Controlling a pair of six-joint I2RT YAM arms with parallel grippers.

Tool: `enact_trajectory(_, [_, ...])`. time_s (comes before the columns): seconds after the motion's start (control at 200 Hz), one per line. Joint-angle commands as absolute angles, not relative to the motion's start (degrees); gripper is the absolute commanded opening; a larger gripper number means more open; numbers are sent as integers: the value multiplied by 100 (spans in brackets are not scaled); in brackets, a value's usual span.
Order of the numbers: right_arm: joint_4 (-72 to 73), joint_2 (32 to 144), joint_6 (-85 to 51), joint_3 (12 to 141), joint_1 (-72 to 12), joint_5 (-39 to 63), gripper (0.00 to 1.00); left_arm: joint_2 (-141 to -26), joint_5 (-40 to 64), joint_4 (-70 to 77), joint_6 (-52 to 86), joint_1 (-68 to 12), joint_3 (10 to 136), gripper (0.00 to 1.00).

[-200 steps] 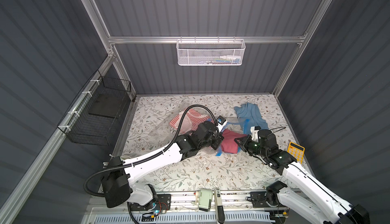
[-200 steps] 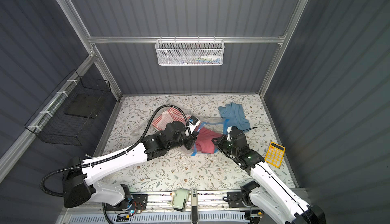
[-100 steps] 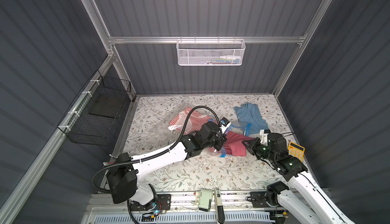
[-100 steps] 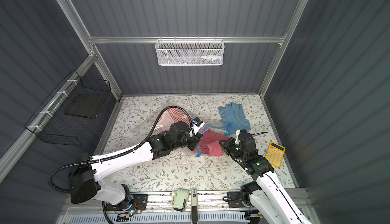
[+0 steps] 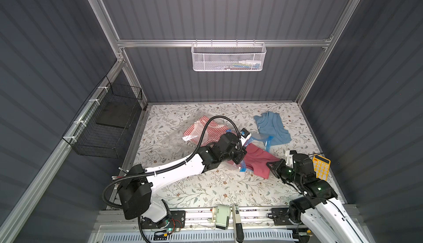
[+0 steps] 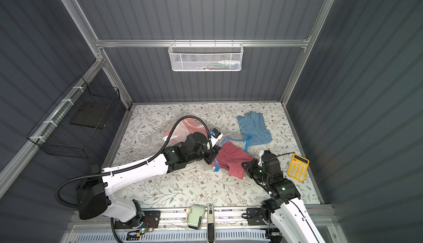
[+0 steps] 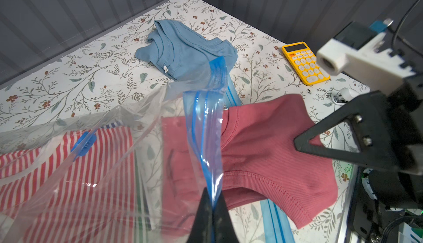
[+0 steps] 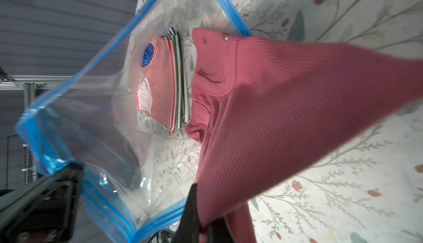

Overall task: Take the tank top out of the vacuum bag
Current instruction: Take out the tank top from the vacuum bag.

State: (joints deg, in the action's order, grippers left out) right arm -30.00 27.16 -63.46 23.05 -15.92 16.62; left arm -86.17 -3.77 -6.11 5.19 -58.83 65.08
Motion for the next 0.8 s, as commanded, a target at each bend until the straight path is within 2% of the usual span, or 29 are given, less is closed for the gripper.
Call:
enact_trajectory(0.0, [-2646,2475,-6413,1831,-1581,1758,4,-8640,-316,-527,581,-5862,6503,0])
enact_trajectory(0.29, [-2737,2336,-6373,1484,-1578,1467,8,-8708,-299,-562,554,-5862,6587,0])
enact_trajectory(0.365, [-2725,2355,-6398,1439,-1581,1424,18,-8710,-280,-562,554,-5862,6605,0])
enact_trajectory(0.42, [-2711,2340,-6414,1410,-1576,1416,29,-8703,-281,-559,554,-5862,6609,0])
enact_trajectory(0.505, [-2781,2307,-6401,1406,-1573,1342,38,-8702,-294,-562,546,-5862,6611,0])
enact_trajectory(0.615, [-2884,2327,-6380,1342,-1569,1257,55,-8701,-296,-586,536,-5862,6610,0])
enact_trajectory(0.72, [-2745,2483,-6496,1166,-1562,1343,64,-8693,-290,-606,528,-5863,6609,0])
enact_trajectory(0.795, [-2405,2653,-6636,979,-1551,1483,67,-8688,-307,-615,519,-5862,6597,0])
